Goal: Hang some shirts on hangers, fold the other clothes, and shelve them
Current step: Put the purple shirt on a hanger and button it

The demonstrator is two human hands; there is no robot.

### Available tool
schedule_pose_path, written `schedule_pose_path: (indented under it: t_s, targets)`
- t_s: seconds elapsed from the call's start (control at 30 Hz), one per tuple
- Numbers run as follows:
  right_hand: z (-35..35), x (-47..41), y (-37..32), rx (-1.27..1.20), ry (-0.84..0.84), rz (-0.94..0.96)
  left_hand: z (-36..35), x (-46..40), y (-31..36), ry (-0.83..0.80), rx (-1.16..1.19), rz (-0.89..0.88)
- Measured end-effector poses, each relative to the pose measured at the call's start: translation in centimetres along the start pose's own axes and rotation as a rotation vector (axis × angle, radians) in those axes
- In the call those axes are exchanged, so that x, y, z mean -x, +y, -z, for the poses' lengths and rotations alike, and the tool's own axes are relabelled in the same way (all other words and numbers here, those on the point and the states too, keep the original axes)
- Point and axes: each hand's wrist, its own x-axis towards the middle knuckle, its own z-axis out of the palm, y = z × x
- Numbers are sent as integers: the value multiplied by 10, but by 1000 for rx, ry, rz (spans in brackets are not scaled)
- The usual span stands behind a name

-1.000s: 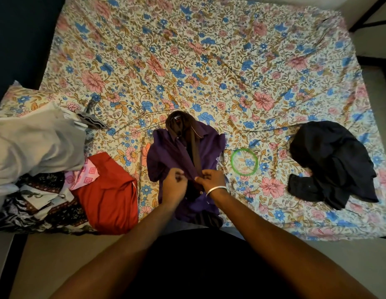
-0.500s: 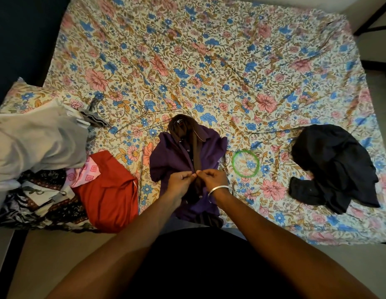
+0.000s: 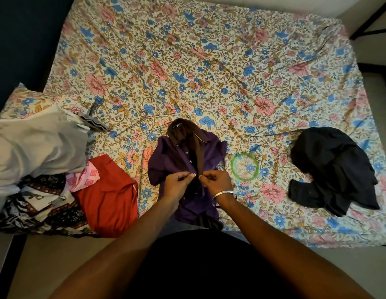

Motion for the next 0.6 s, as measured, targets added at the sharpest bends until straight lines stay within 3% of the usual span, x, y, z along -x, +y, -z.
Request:
schedule_pose_path:
  t_s: [0.1,0.23,0.6]
  targets:
    - [-2,2,0,6,-23,46,-3,4,3,-27,-104,-94]
    - [-6,1,1,-40,-4,11,-4,4,8,72,-352,-252]
    - [-3,8,-7,-251,-119,-137,-2,-3,5,70,-433,-266]
